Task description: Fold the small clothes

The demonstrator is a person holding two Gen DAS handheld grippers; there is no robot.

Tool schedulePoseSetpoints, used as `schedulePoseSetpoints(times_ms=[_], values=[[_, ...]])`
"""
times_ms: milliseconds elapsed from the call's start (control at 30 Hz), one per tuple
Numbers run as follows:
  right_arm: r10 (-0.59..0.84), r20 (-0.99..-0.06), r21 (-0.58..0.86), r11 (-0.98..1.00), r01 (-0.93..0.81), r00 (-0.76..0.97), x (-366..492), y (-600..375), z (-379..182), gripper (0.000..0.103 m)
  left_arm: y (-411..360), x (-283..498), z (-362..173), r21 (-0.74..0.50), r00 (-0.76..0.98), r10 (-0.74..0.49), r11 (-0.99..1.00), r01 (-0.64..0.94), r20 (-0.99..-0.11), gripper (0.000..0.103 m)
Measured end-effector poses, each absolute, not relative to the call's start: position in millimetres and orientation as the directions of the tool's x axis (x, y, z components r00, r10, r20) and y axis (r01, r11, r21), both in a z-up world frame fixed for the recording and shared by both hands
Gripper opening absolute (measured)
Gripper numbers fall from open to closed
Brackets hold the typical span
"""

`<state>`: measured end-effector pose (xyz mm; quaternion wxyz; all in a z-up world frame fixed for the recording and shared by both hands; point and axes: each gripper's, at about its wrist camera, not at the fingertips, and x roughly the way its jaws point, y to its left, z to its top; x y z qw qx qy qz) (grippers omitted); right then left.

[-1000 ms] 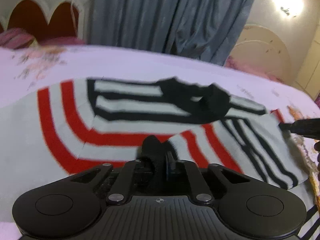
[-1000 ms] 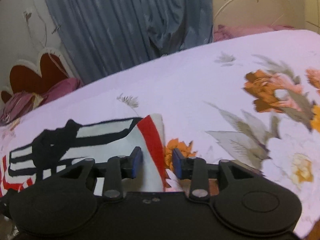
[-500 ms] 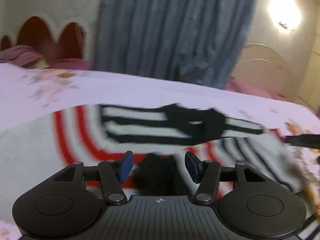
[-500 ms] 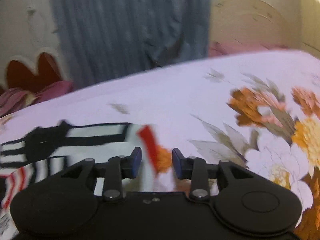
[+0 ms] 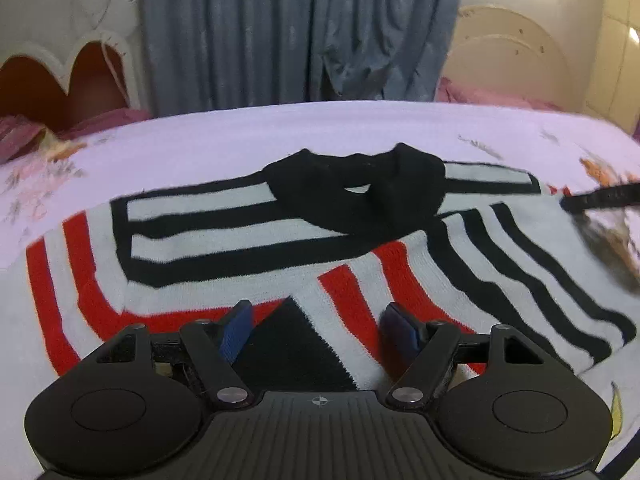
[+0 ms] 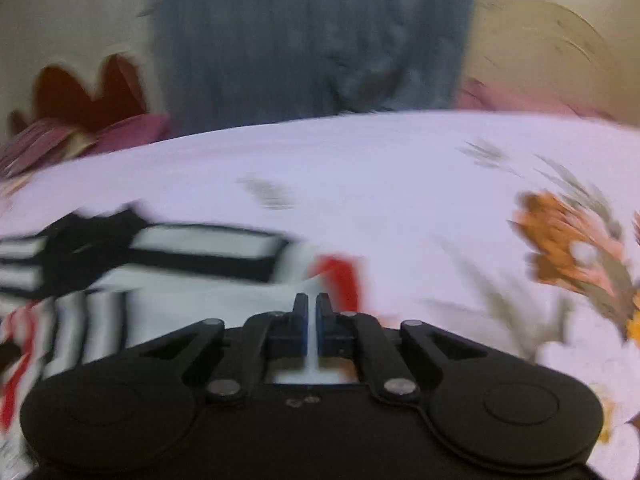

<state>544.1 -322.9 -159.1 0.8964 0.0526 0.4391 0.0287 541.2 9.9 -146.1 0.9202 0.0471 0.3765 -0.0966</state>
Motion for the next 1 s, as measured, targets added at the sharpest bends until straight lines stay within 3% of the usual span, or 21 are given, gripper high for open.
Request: schedulePoseSetpoints(times_ms=[167, 233, 267, 467, 633, 700, 767, 800, 1000], values=[[0.054, -0.787, 0.026, 0.998, -0.055, 0.615, 536.5, -299.2, -154.0, 0.008, -1.5, 535.1, -133.5, 0.018, 0.719, -0.164, 0.971, 0.239, -0.675, 0.073], [0.099, -0.772, 0.055, 0.995, -0.089, 0.628, 523.7, -296.3, -145.5, 0.035, -11.1, 524.8, -126.5, 0.007, 0.725, -0.195, 0.964, 0.265, -0.660, 0.073], [0.111, -0.772, 0.054, 0.993, -0.109, 0.626, 515.3, -290.9, -144.7, 0.039, -18.0, 520.6, -126.2, 0.006, 0.723, -0.208, 0.959, 0.282, -0.659, 0.073], [0.099, -0.788, 0.020, 0.990, -0.136, 0.608, 452.1, -275.9, -142.3, 0.019, -19.2, 497.6, -144.0, -0.050, 0.713, -0.213, 0.969, 0.243, -0.668, 0.073], [0.035, -0.769, -0.105, 0.978, -0.181, 0.639, 415.5, -262.3, -138.9, 0.019, -21.1, 489.9, -133.8, -0.051, 0.724, -0.225, 0.966, 0.254, -0.652, 0.073], [0.067, -0.748, -0.057, 0.985, -0.164, 0.661, 414.9, -263.8, -124.8, 0.019, -27.0, 482.6, -128.6, -0.027, 0.736, -0.229, 0.961, 0.275, -0.637, 0.073], [0.104, -0.774, 0.009, 0.988, -0.154, 0.625, 413.9, -264.9, -127.9, 0.019, -33.0, 484.8, -142.8, 0.004, 0.689, -0.194, 0.961, 0.275, -0.699, 0.073], [0.100, -0.809, 0.011, 0.988, -0.155, 0.579, 416.1, -263.9, -139.7, 0.017, -30.5, 482.6, -144.5, -0.006, 0.697, -0.200, 0.963, 0.270, -0.689, 0.073], [0.102, -0.766, 0.023, 0.991, -0.131, 0.635, 431.0, -258.6, -125.2, 0.024, -7.4, 487.1, -124.3, -0.032, 0.755, -0.187, 0.976, 0.215, -0.629, 0.073]])
